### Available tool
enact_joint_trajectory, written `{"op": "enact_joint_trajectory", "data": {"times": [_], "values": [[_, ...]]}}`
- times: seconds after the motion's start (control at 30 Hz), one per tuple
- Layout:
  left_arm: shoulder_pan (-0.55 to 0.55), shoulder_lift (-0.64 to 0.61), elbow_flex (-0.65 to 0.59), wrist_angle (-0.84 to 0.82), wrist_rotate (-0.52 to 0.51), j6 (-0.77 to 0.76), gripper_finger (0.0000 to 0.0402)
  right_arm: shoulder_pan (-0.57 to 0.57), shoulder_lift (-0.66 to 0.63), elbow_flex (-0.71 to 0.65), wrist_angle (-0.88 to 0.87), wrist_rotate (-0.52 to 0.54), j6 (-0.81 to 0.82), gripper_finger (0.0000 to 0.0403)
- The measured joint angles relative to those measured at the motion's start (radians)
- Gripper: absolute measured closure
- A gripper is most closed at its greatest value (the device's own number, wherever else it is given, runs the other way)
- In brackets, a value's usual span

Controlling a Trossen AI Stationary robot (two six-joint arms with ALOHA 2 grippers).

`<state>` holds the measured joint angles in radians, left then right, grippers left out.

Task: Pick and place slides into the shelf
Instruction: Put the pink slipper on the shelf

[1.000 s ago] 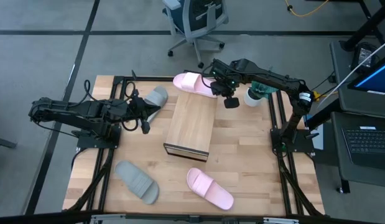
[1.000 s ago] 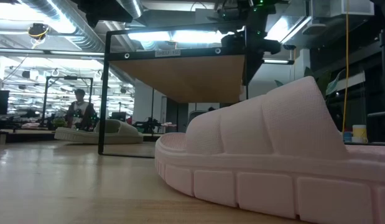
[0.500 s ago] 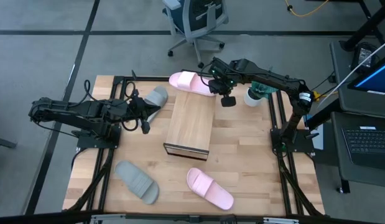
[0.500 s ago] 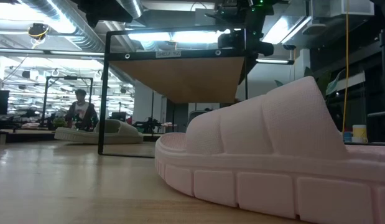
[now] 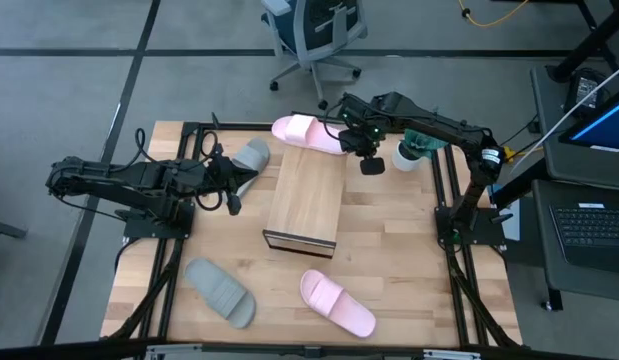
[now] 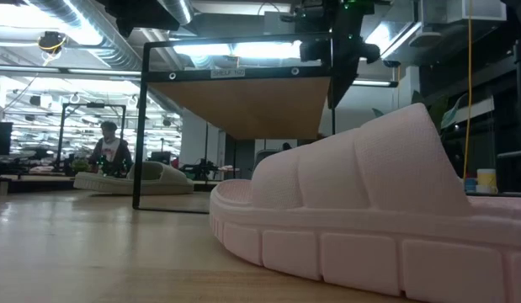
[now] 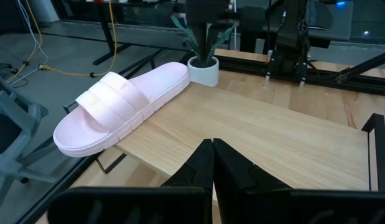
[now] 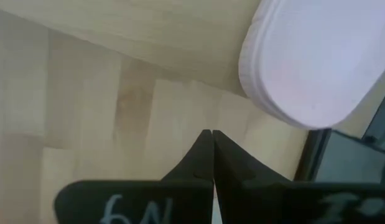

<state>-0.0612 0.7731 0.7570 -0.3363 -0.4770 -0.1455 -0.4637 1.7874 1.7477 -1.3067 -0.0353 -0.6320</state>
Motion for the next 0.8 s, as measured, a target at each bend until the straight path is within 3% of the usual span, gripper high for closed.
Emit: {"op": "enact_joint_trajectory", "data": {"times": [0.43, 0.8], "values": [[0.0, 0.0, 0.0, 0.0, 0.0, 0.058, 0.0401, 0.098, -0.087, 0.153, -0.026, -0.003, 0.141, 0.0403], [0.0, 0.0, 0.0, 0.0, 0.042, 0.078, 0.0401, 0.222, -0.311, 0.04, 0.15, -0.001, 0.399, 0.0403]]}}
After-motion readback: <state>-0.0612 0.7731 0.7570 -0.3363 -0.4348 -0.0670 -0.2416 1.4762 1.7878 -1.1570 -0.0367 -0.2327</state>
